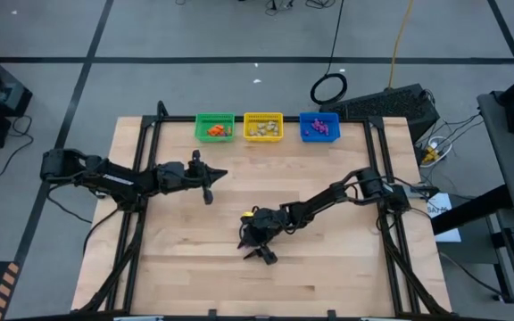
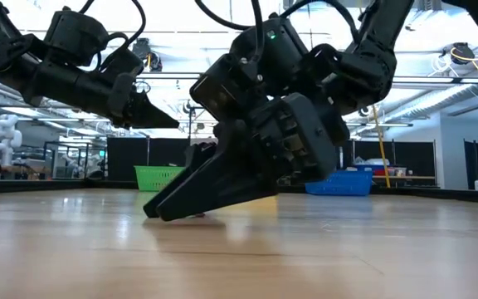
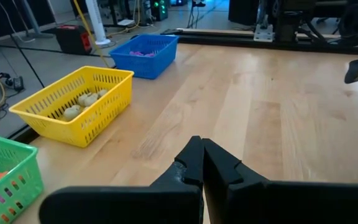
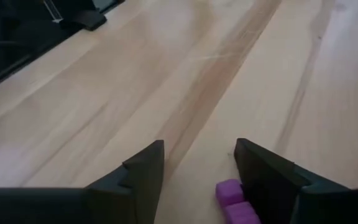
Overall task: Sort Halloween decoration
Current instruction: Put the violet skeleton toy into the blue bin
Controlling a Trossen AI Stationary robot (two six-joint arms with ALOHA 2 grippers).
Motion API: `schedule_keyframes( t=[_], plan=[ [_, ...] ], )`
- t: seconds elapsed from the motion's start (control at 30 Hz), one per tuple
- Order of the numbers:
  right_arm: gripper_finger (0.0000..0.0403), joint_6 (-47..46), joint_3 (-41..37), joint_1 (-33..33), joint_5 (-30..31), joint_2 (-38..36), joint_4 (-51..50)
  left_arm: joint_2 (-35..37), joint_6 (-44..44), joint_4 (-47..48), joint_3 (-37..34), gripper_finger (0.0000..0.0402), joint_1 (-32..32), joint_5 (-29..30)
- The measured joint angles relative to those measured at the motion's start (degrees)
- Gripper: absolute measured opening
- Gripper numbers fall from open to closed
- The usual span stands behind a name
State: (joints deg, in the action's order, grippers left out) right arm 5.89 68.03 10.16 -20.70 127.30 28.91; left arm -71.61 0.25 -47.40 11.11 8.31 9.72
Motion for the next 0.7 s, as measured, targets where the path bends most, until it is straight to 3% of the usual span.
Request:
schedule_keyframes(
  t=[0.2, 0.5, 0.7],
  plan=[
    [0.0152, -0.2, 0.0, -0.2, 1.8, 0.1, -0.1, 0.0, 0.0, 0.1, 0.0, 0.0, -0.2, 0.0],
    [0.0016, 0.6, -0.1, -0.4, 3.0, -0.4, -0.5, 0.0, -1.5, 1.8, 0.0, 0.0, -0.6, 0.0],
    [0.0016, 4.1, -0.4, -0.5, 6.7, -4.8, -3.1, 0.0, -1.5, 2.8, 0.0, 0.0, -1.4, 0.0]
  ],
)
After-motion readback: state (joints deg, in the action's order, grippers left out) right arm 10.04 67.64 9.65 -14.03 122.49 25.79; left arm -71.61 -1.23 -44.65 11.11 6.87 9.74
